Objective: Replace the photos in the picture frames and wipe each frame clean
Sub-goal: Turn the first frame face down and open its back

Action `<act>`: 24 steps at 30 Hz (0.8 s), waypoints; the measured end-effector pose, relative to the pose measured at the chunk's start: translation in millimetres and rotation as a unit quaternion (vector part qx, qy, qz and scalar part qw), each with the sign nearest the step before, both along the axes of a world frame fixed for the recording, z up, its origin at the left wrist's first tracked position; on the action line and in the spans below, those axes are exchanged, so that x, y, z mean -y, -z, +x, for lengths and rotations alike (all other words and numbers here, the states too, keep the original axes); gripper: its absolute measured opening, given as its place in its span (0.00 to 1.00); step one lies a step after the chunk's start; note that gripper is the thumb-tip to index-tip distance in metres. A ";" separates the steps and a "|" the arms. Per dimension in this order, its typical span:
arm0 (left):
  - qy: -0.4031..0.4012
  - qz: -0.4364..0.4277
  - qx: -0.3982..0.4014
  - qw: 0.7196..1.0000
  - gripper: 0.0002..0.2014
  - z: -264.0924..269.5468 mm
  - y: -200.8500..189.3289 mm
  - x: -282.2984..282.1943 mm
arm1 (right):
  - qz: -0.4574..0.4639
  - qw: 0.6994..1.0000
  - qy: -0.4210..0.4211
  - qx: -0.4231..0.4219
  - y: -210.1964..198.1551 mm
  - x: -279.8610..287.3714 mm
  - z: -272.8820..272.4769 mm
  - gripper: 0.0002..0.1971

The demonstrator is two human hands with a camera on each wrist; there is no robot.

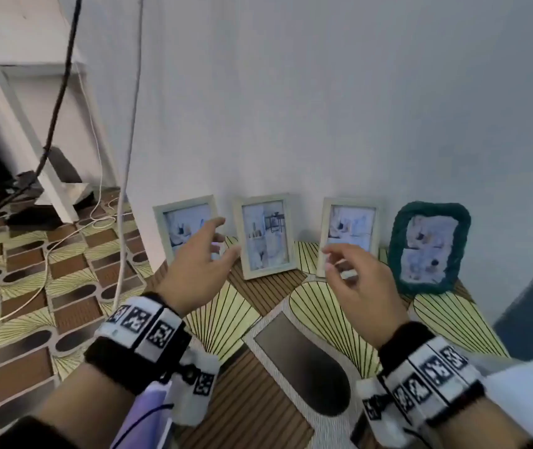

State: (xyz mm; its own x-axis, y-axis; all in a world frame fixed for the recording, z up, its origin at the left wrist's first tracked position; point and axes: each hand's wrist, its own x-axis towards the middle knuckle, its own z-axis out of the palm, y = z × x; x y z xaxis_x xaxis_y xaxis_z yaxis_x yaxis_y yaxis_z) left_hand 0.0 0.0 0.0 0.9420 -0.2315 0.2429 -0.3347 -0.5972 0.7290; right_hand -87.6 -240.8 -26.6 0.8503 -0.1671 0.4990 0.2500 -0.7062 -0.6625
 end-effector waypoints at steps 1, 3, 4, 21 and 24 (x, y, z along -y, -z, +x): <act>-0.002 -0.012 -0.026 1.000 0.29 14.5 5.4 8.1 | 0.030 0.999 0.002 -0.028 3.3 1.2 17.4 0.13; -0.014 -0.029 -0.080 0.996 0.32 40.1 17.2 21.3 | 0.069 0.993 -0.009 -0.091 9.3 2.4 46.8 0.19; -0.020 -0.030 -0.112 0.993 0.33 49.0 21.8 27.5 | 0.078 0.989 -0.017 -0.124 11.7 1.0 60.7 0.22; -0.001 -0.153 -0.218 0.964 0.30 90.8 64.5 47.4 | 0.153 0.951 -0.039 -0.268 23.1 -14.8 131.3 0.31; 0.004 -0.144 -0.203 0.969 0.29 75.9 48.8 43.0 | 0.179 0.952 -0.035 -0.245 7.2 -15.9 111.3 0.29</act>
State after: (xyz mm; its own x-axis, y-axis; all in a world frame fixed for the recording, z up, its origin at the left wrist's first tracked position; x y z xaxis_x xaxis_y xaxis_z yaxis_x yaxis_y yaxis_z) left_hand 75.9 -43.0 -48.8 0.9718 -0.2174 -0.0914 0.0102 -0.3485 0.9372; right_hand 23.7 -224.9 -33.8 0.9817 -0.1862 -0.0386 -0.1128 -0.4067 -0.9066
